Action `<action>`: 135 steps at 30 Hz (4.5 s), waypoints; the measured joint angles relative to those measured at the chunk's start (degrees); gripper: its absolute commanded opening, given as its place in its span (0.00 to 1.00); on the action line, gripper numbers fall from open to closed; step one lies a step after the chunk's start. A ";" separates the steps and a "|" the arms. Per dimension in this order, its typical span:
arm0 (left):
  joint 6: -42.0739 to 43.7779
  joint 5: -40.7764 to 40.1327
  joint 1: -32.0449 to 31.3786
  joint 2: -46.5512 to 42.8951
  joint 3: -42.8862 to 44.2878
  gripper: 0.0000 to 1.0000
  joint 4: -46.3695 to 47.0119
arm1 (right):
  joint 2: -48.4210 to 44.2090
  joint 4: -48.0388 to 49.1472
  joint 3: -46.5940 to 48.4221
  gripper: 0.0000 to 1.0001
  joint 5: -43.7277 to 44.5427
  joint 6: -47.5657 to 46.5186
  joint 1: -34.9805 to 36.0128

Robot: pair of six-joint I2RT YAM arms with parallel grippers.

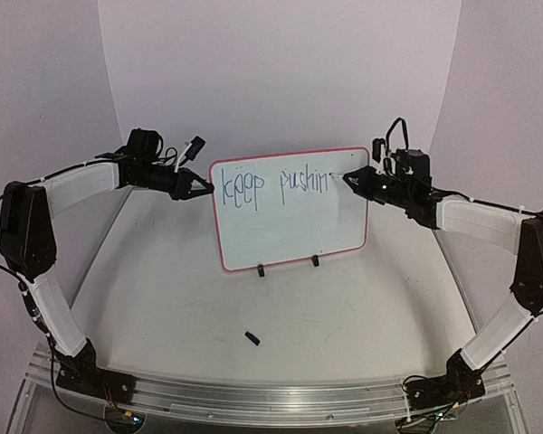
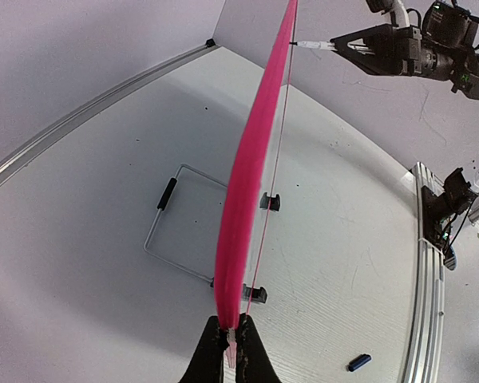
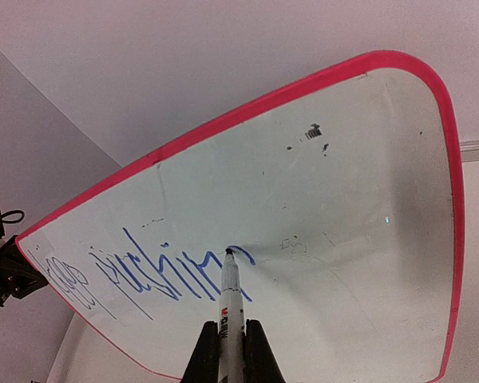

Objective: Write a sentence on the whiteboard
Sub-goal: Write a sentence on the whiteboard stand.

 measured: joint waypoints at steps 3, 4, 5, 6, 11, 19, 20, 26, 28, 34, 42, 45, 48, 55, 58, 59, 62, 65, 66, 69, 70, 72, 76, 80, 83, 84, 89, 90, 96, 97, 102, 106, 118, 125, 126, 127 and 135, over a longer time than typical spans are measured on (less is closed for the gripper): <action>0.00 -0.01 0.00 0.00 0.02 0.00 0.00 | 0.49 -0.05 -0.02 0.00 -0.73 0.00 0.00; 0.00 -0.01 0.00 0.00 0.02 0.00 0.00 | 0.56 -0.07 -0.04 0.00 -0.83 0.00 0.00; 0.00 -0.01 0.00 0.00 0.02 0.00 0.00 | 0.58 -0.06 -0.06 0.00 -0.87 0.01 0.01; 0.00 -0.01 0.00 0.00 0.02 0.00 0.00 | 0.58 -0.05 -0.08 0.00 -0.89 0.02 0.02; 0.00 -0.04 -0.02 0.00 0.09 0.00 -0.02 | 0.58 -0.07 -1.39 0.00 -0.74 0.02 0.02; 0.00 -0.10 -0.04 0.00 0.11 0.00 -0.04 | 0.58 -0.88 -1.66 0.00 0.29 0.00 0.00; 0.00 -0.12 -0.04 0.00 0.11 0.00 -0.04 | 0.58 -0.88 -1.66 0.00 0.46 0.00 0.02; -0.02 -0.15 -0.04 0.00 0.11 0.00 -0.04 | 0.58 -1.00 -1.50 0.00 0.97 -0.22 0.02; -0.02 -0.17 -0.04 0.00 0.11 0.00 -0.04 | 0.58 -1.32 -1.09 0.00 1.08 -0.28 0.02; -0.02 -0.17 -0.04 0.00 0.11 0.00 -0.04 | 0.58 -1.30 0.40 0.00 1.61 -0.42 0.01; -0.02 -0.17 -0.04 0.00 0.11 0.00 -0.04 | 0.55 -1.30 0.66 0.00 1.98 -0.46 0.02; -0.02 -0.16 -0.04 0.00 0.11 0.00 -0.04 | 0.55 -1.31 0.63 0.00 1.97 -0.46 0.02; -0.02 -0.17 -0.04 0.00 0.11 0.00 -0.04 | 0.55 -1.15 0.26 0.00 1.97 -0.44 0.02; -0.02 -0.17 -0.04 0.00 0.11 0.00 -0.04 | 0.55 -1.06 -3.38 0.00 1.80 -0.33 0.02; -0.02 -0.16 -0.04 0.00 0.11 0.00 -0.04 | 0.55 -1.19 -4.79 0.00 1.76 -0.14 0.02; -0.02 -0.15 -0.04 0.00 0.11 0.00 -0.04 | 0.55 -1.29 -5.19 0.00 1.72 -0.03 0.02; -0.02 -0.15 -0.07 0.00 0.11 0.00 -0.04 | 0.55 -1.34 -5.84 0.00 1.23 0.35 0.00; 0.00 -0.15 -0.11 0.00 0.11 0.00 -0.04 | 0.58 -1.30 -5.92 0.00 0.52 0.65 0.02; 0.00 -0.15 -0.11 0.00 0.11 0.00 -0.04 | 0.58 -1.30 -5.92 0.00 0.28 0.72 0.02; 0.00 -0.15 -0.11 0.00 0.11 0.00 -0.07 | 0.58 -1.30 -5.92 0.00 -0.73 0.92 0.02; 0.00 -0.15 -0.13 0.00 0.11 0.00 -0.09 | 0.60 -1.30 -5.92 0.00 -1.03 0.99 0.00; 0.02 -0.15 -0.13 0.00 0.11 0.00 -0.20 | 0.66 -1.30 -5.85 0.00 -1.63 1.14 0.01; 0.04 -0.15 -0.16 0.00 0.12 0.00 -0.32 | 0.77 -1.17 -5.60 0.00 -2.88 1.50 0.02; 0.09 -0.17 -0.17 0.00 0.13 0.00 -0.35 | -0.18 -0.53 -5.53 0.00 -4.93 2.36 0.02; 0.09 -0.17 -0.21 -0.02 0.13 0.00 -0.35 | -3.47 0.28 -5.67 0.00 -6.94 2.67 0.02; 0.10 -0.19 -0.23 -0.05 0.13 0.00 -0.36 | -4.99 0.75 -5.81 0.00 -7.71 2.65 0.01; 0.13 -0.28 -0.35 -0.09 0.13 0.00 -0.39 | -12.00 3.06 -6.08 0.00 -11.61 2.14 0.04; 0.15 -0.28 -0.37 -0.09 0.13 0.00 -0.39 | -12.74 3.07 -6.08 0.00 -12.01 1.76 0.12; 0.15 -0.32 -0.39 -0.10 0.13 0.00 -0.39 | -13.46 0.50 -7.27 0.00 -10.72 -0.78 3.24; 0.15 -0.32 -0.39 -0.09 0.13 0.00 -0.39 | -13.43 -0.03 -7.62 0.00 -10.22 -1.06 4.09; 0.15 -0.34 -0.39 -0.09 0.13 0.00 -0.39 | -11.71 -1.41 -8.20 0.00 -5.89 -2.34 10.27; 0.15 -0.36 -0.39 -0.09 0.13 0.00 -0.39 | -8.45 -1.34 -7.98 0.00 -2.91 -3.01 14.51; 0.15 -0.73 -0.46 -0.09 0.13 0.00 -0.39 | 4.14 1.60 -2.30 0.00 3.25 -3.99 25.12; 0.13 -0.74 -0.48 -0.09 0.13 0.00 -0.37 | 11.19 3.02 2.99 0.00 6.00 -5.17 28.22; 0.13 -0.76 -0.48 -0.11 0.13 0.00 -0.39 | 11.98 3.09 3.61 0.00 6.45 -5.20 28.34; 0.15 -0.76 -0.48 -0.09 0.13 0.00 -0.39 | 12.87 3.17 4.32 0.00 7.01 -5.18 28.41; 0.14 -0.78 -0.48 -0.09 0.13 0.00 -0.39 | 17.11 3.44 6.87 0.00 10.80 -4.71 28.41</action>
